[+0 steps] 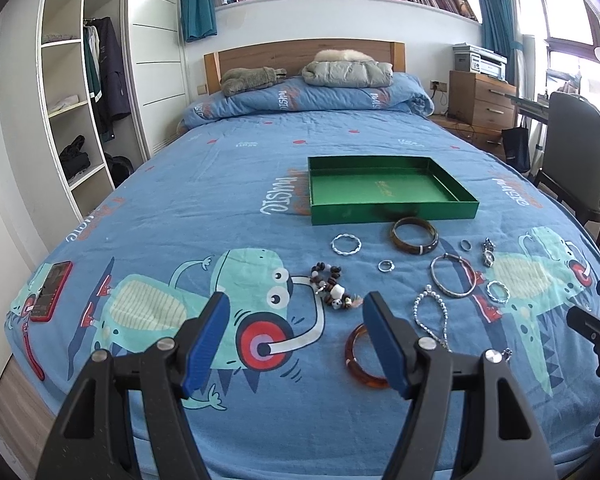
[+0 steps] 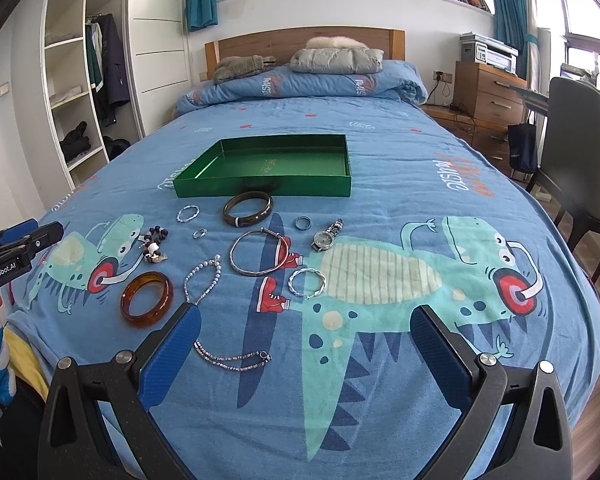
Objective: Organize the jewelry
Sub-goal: 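Move both tools toward the amber bangle and silver bead necklace, then grasp the amber bangle with the left tool while the right tool grasps the silver bead necklace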
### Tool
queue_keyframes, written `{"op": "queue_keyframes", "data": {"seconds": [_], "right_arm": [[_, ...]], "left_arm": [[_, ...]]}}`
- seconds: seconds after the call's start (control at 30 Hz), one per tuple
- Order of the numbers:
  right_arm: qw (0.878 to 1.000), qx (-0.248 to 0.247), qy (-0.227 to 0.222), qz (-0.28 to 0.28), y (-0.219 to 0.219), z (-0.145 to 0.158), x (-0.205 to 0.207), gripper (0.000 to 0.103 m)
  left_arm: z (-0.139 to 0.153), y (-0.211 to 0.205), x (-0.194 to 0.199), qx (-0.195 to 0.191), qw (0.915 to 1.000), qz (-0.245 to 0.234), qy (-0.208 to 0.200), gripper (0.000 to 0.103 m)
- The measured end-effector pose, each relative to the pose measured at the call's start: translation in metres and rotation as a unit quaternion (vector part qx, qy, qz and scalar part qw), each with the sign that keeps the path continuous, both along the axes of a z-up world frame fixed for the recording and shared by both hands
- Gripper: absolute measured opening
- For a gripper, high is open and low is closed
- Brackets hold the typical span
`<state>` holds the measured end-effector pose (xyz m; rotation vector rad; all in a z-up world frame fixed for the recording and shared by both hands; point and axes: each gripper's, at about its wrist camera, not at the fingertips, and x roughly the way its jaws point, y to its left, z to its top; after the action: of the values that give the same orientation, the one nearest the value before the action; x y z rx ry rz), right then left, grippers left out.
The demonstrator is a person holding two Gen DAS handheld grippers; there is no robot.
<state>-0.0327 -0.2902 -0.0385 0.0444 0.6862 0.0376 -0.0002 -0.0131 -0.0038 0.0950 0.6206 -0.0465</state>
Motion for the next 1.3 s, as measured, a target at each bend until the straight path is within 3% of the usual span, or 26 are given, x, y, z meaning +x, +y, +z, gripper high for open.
{"op": "queue_keyframes", "data": {"seconds": [0.77,1.3], "right_arm": [[1.000,0.013,0.016,0.014,0.004,-0.003,0.006,0.102],[0.999,0.013,0.012,0.032,0.014,-0.002,0.014,0.084]], "left_arm": [[-0.013,0.003,0.009,-0.004,0.9996,-0.012,0.025,0.067],[-0.030,0.008,0.025,-0.012,0.9983,-0.008,0.056,0.067]]}}
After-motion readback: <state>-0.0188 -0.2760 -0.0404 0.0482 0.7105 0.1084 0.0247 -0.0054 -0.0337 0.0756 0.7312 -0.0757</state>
